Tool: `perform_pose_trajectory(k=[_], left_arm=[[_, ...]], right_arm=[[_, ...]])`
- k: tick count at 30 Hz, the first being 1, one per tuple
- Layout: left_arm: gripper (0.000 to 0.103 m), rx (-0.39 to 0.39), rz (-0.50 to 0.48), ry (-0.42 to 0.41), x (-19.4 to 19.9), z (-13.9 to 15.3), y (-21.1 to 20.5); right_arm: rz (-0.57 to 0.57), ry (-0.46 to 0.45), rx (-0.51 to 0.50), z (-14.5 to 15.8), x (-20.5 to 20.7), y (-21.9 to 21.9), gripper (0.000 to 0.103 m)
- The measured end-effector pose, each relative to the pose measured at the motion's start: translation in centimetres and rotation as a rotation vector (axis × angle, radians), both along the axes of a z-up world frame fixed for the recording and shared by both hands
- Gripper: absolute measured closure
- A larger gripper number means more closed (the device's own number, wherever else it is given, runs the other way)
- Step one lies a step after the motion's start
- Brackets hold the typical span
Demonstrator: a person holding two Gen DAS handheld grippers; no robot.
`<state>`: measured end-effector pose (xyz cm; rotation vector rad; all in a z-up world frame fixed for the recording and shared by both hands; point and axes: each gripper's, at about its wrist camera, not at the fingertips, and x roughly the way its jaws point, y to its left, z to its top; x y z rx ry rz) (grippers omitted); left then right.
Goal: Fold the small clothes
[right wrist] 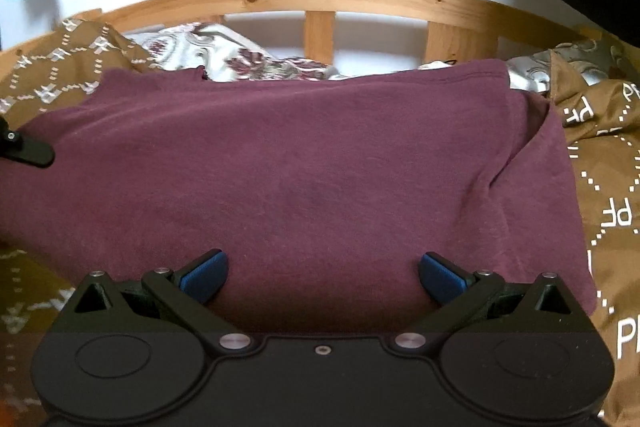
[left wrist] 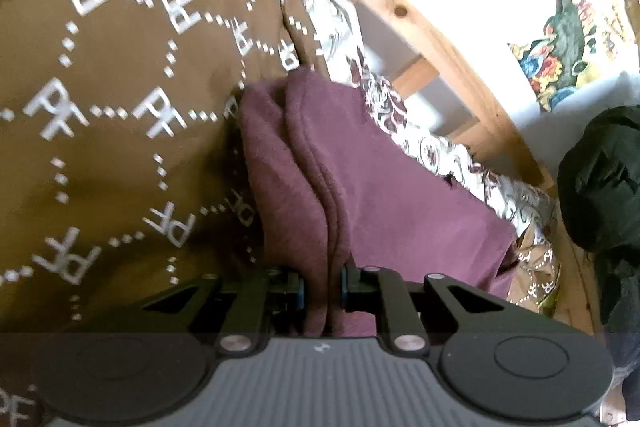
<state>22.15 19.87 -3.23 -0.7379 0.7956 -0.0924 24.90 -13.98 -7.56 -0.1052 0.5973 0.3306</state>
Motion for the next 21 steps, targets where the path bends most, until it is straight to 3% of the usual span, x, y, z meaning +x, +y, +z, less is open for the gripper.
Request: perform_pose_trajectory(k=[3, 7, 13, 16, 21], left_arm=[[0.088, 0.037, -0.015, -0.006, -0.2, 0.4, -0.3], [0.088, 0.146, -0.027, -0.013, 0.1, -0.1, -1.5], [0.087, 0.166, -0.037, 0.033, 1.3, -0.3, -1.7], [0.087, 0.209, -0.048, 0.015, 2.3, 1.5, -3.0], [0.087, 0.365, -0.148, -0.119, 3.8, 7.0, -9.1]], right_arm=[[0.058, 0.005, -0.027, 0.4, -1.3, 0.8, 0.001], [0.091, -0.015, -0.089, 0.7, -2.0, 1.1, 0.001], [0.006, -0.008, -0.057, 0.9, -1.3, -2.5, 0.0], [-0.032, -0.014, -0.012, 1.4, -1.6, -5.0, 0.0], [-0.042, -0.074, 0.01, 2.3, -2.5, -8.4, 0.0]])
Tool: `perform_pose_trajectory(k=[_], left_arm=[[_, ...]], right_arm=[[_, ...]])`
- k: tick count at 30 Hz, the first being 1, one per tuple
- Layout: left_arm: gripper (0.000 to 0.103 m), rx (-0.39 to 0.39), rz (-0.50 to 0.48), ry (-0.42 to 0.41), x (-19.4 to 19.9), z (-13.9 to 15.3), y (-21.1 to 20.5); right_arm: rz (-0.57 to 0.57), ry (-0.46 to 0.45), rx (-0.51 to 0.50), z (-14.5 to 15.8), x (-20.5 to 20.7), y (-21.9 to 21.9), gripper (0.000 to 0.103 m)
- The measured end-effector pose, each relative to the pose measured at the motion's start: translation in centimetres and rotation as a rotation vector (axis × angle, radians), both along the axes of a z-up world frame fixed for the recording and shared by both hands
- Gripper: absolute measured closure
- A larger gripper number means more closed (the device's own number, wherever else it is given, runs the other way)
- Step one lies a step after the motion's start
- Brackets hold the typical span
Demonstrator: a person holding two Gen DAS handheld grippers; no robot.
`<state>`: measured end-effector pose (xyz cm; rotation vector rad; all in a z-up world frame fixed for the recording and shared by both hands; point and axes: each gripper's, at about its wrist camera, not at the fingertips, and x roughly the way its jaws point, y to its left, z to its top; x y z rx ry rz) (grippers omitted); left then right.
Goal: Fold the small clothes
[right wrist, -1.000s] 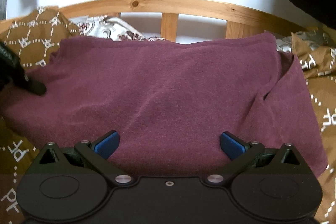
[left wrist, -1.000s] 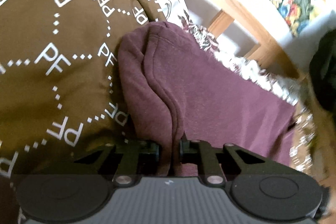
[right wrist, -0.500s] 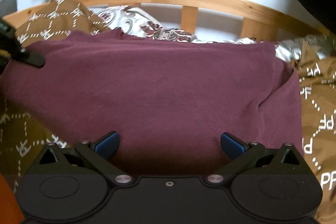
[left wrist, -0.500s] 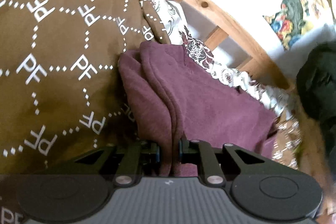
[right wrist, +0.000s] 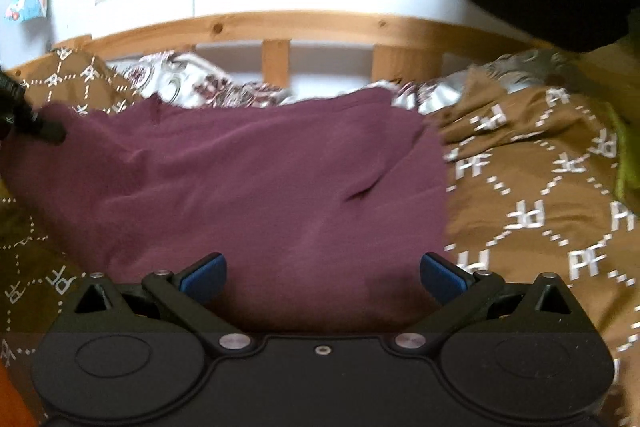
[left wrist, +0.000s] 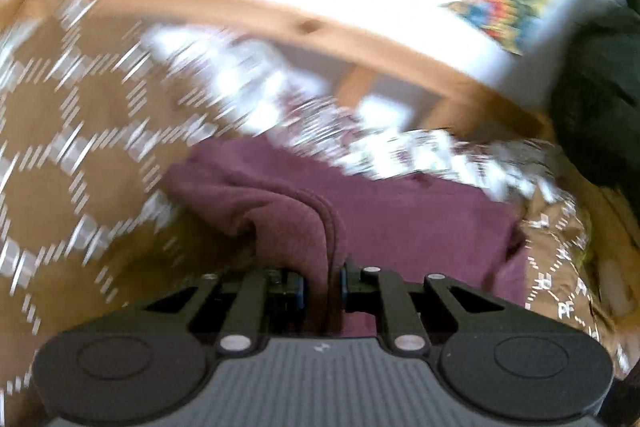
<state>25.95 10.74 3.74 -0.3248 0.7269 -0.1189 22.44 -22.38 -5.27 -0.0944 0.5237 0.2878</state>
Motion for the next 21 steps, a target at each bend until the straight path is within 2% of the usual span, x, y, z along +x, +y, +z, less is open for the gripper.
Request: perform_pose_trajectory(k=[4, 8, 11, 14, 16, 21], left_arm=[[0.087, 0.102, -0.139, -0.081, 1.4, 2.9, -7.1], [0.087, 0.16, -0.279, -0.093, 2.4, 3.5, -13.8], [0.087, 0.168, -0.363, -0.071, 3.0, 2.4, -18.0], [0.086, 0.164, -0.404, -0.024, 3.7, 0.5, -21.3], [0.086, 0.168, -0.414, 0.013, 4.1, -1.0, -22.7], [0.084, 0.182, -0.43, 0.038, 3.4, -3.3, -23.4]], right_arm=[[-0.048, -0.03, 0.033, 0.5, -0.4, -3.2, 0.0], [-0.105, -0.034, 0.065, 0.5, -0.8, -6.3, 0.0], [-0.153, -0.033, 0.077, 0.2, -1.3, -8.5, 0.001], [-0.187, -0.013, 0.086, -0.3, -1.6, -10.4, 0.0], [-0.204, 0.003, 0.08, -0.9, -1.9, -11.4, 0.0], [-0.207, 0.023, 0.07, -2.0, -2.7, -12.5, 0.0]])
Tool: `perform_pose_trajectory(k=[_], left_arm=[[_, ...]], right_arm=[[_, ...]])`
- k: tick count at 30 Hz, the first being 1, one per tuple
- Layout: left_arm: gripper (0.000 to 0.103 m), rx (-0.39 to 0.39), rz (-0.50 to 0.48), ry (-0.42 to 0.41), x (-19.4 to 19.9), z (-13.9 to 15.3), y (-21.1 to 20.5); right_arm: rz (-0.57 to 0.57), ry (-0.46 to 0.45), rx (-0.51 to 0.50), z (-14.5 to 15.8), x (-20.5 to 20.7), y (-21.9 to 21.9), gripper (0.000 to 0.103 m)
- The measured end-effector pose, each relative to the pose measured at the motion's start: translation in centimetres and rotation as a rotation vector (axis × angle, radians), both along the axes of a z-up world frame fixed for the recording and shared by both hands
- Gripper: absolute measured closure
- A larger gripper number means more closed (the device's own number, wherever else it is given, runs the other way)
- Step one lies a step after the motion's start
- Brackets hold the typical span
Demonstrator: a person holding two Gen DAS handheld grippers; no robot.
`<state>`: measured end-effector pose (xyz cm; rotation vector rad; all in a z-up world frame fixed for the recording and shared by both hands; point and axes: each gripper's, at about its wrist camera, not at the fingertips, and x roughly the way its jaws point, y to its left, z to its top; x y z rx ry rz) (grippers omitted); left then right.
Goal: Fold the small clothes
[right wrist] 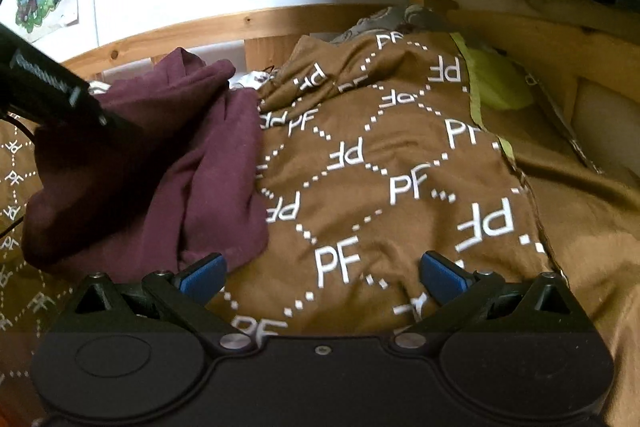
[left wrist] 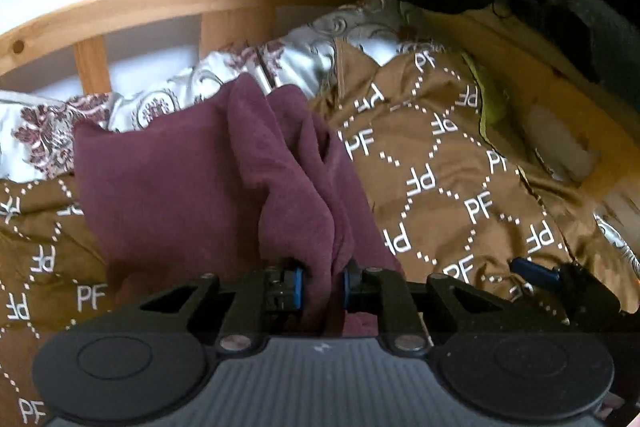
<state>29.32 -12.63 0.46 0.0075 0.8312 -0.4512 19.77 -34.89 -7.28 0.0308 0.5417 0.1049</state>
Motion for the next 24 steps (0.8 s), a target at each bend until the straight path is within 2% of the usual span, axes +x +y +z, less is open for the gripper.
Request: perform_pose_trajectory(k=[2, 4, 5, 7, 10, 13, 15, 18, 24], left_arm=[[0.078, -0.025, -0.01, 0.012, -0.2, -0.1, 0.4], [0.061, -0.068, -0.027, 0.024, -0.3, 0.0, 0.8], [0.057, -0.099, -0.037, 0.029, -0.4, 0.2, 1.2], [0.036, -0.152, -0.056, 0.028, -1.1, 0.7, 1.7], [0.018, -0.198, -0.084, -0.007, -2.3, 1.8, 2.5], [0.006, -0.225, -0.102, -0.073, -4.0, 3.1, 4.0], [0.001, -0.226, -0.104, -0.111, -5.0, 3.9, 5.0], [0.001, -0.2, -0.073, -0.142, -6.2, 4.5, 6.9], [0.001, -0.197, -0.003, -0.091, -7.3, 3.7, 10.7]], right_arm=[[0.009, -0.006, -0.009, -0.2, -0.2, 0.0, 0.0], [0.017, -0.007, -0.021, -0.3, -0.2, 0.2, 0.0], [0.019, -0.007, -0.023, -0.3, -0.1, 0.3, 0.0], [0.014, -0.006, -0.022, -0.4, 0.1, 0.4, 0.001], [0.003, 0.003, -0.012, -0.3, 0.5, 0.8, 0.0], [-0.034, 0.029, 0.004, -0.1, 0.9, 1.3, 0.001], [-0.046, 0.04, 0.016, 0.0, 1.0, 1.8, 0.001], [-0.05, 0.048, 0.03, 0.3, 1.3, 2.6, 0.0], [-0.043, 0.043, 0.04, 1.4, 2.2, 4.5, 0.001]])
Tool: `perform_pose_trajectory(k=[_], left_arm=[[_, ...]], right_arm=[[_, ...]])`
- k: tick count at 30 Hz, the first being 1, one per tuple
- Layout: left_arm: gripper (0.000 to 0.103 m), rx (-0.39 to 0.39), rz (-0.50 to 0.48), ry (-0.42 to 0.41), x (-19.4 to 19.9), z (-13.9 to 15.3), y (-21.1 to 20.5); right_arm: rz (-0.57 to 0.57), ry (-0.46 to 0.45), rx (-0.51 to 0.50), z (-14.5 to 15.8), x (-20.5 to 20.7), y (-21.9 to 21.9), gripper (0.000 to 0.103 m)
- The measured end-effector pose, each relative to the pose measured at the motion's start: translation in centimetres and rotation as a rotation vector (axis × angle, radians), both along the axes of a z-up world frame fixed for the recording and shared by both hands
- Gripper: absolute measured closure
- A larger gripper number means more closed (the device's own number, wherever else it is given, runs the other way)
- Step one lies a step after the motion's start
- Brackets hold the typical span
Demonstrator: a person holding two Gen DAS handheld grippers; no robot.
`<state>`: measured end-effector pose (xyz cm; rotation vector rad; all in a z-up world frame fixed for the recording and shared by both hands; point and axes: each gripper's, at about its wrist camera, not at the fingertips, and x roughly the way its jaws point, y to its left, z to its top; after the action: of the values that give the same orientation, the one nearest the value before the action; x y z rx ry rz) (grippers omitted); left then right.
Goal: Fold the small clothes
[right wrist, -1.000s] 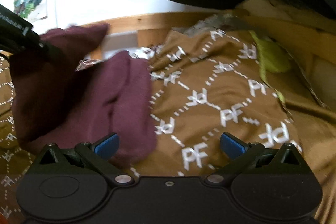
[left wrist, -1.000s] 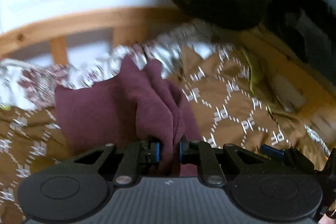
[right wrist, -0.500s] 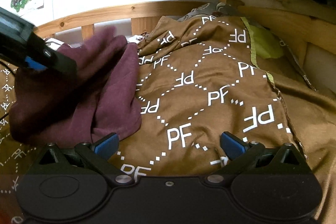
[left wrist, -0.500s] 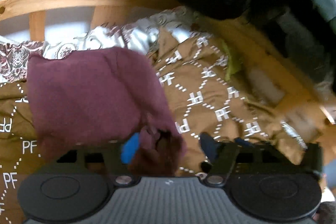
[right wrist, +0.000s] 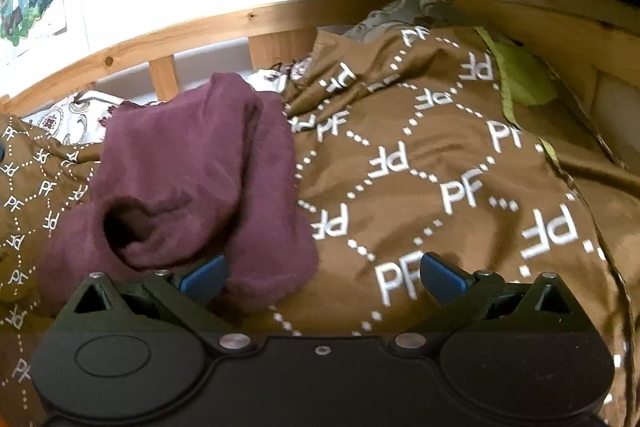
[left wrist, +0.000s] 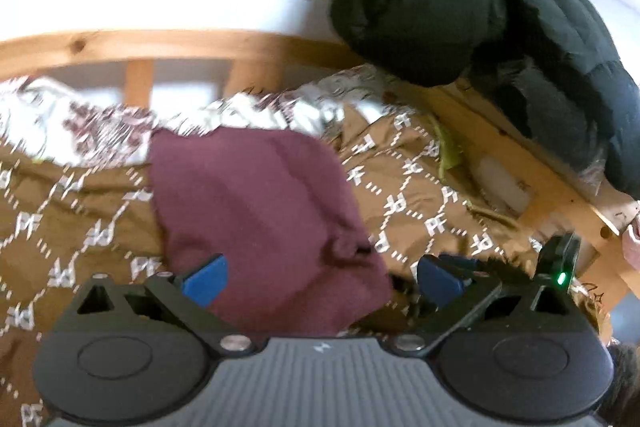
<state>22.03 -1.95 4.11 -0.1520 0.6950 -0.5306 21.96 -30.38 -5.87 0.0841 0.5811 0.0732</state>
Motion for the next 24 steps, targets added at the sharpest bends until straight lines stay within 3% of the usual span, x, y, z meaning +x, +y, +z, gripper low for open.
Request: perform_pose_trajectory(k=[5, 12, 20, 24], left_arm=[[0.001, 0.038, 0.047, -0.014, -0.4, -2.4, 1.7], [0.001, 0.08, 0.002, -0.017, -0.1, -5.2, 1.2], [0.001, 0.113, -0.005, 0.021, 0.8, -8.0, 0.7], [0.001, 0.157, -0.033, -0.012, 0.4, -8.6, -0.1]], right_arm=[[0.014, -0.019, -0.025, 1.5, 1.1, 1.2, 0.001], [0.007, -0.02, -0.052, 2.0, 1.4, 1.3, 0.001], [0.057, -0.064, 0.063, 3.1, 3.3, 0.4, 0.001], [0.124, -0.07, 0.1, 3.7, 5.1, 1.3, 0.0]])
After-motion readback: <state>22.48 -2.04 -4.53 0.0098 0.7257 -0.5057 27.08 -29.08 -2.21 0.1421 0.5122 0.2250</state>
